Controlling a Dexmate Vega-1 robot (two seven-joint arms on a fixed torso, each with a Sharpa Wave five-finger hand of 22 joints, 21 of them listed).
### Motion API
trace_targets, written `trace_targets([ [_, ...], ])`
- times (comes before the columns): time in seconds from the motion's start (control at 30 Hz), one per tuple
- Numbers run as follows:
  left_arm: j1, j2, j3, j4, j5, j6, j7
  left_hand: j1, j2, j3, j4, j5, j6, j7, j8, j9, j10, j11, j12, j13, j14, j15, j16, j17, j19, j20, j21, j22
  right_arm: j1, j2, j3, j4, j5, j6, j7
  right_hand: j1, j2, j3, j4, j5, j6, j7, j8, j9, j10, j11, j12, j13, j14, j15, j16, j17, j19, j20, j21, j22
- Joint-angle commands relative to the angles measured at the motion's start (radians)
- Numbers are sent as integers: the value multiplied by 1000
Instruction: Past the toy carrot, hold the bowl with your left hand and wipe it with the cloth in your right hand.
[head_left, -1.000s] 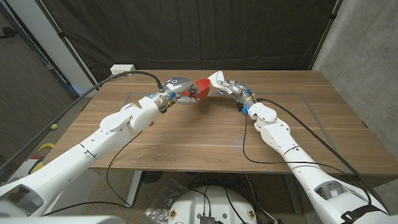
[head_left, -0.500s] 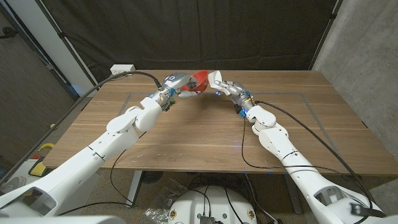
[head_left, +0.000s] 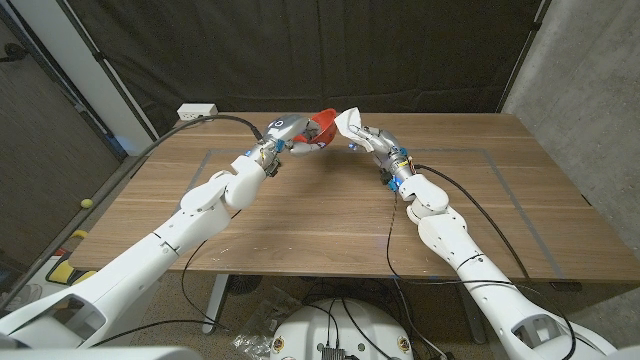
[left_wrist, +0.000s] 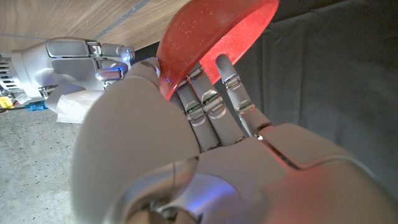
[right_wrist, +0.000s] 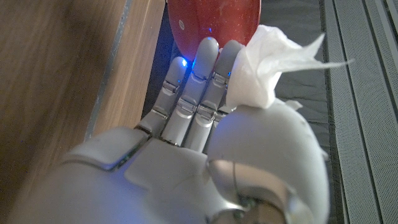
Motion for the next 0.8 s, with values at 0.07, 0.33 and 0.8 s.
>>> trace_targets([
  [0.07, -9, 2, 17, -3, -2, -5, -7, 21, 18, 0, 7, -1, 51, 55, 2, 3, 5, -5, -3, 3, 12, -1, -4, 5, 0, -47, 8, 3, -26, -16, 6, -28, 21, 45, -9, 8, 2, -9, 0, -5, 45, -43, -6, 5, 4, -1, -2, 7, -3, -60, -4, 1, -9, -89, 14, -2],
  [0.33, 11, 15, 7, -28, -4, 3, -7, 24, 17, -1, 12, -2, 53, 56, 0, 2, 5, -5, -6, 5, 14, -1, -6, 8, -1, -47, 9, 2, 5, -11, -14, -2, 11, 51, -6, 9, 2, -13, 1, -6, 48, -43, -11, 5, 5, 1, -7, 5, -4, -60, -6, 1, -13, -92, 24, -9],
  [0.8, 62, 42, -27, -72, -13, 7, 14, 29, 13, -3, 22, -3, 55, 54, -2, 4, 10, -6, -10, 5, 14, -1, -12, 13, -2, -50, 10, 1, 98, 53, -32, 133, 9, 40, -6, 11, 2, -20, 3, -8, 50, -44, -18, 9, 6, 4, -13, 12, -3, -60, -10, 4, -22, -95, 42, -23],
])
